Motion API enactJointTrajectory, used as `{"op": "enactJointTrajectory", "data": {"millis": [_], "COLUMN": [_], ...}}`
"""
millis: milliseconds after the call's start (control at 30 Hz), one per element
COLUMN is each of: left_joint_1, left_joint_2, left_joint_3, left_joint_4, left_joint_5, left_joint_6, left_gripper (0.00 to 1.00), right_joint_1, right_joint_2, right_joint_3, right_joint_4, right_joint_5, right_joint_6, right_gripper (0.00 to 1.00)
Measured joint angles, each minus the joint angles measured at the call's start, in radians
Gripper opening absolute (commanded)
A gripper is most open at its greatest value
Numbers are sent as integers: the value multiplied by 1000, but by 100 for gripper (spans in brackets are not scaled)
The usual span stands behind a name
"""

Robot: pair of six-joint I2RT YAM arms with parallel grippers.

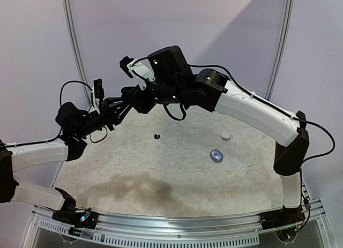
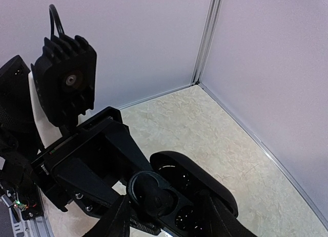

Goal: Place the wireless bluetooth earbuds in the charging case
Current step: Insert the left earbud into the left side groove of the charging case, then pick up the right earbud from the center of the board.

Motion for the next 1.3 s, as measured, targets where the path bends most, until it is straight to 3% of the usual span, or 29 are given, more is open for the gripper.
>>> {"op": "enactJointTrajectory", "data": {"millis": [300,867,1133,1300], "left_joint_1": [3,8,28,43], "left_joint_2": [0,-8,-34,-44], "left_joint_3": [0,0,5,11], "left_joint_4": [0,-10,-75,-121], "left_joint_5": [-4,-25,-96,-129], "left_joint_6": [-25,-58,-61,-76], "left_gripper": [0,0,0,0], "right_joint_1": [-4,-5,-11,-33], "right_joint_2": [0,-25,-167,-241], "right_joint_3": [1,-25,-181,-246], "right_joint_4": [-19,-9,158,243], "right_joint_5": [2,-5,-71,-33], "right_joint_6": [6,1,8,84], "right_gripper": [57,58,58,57]}}
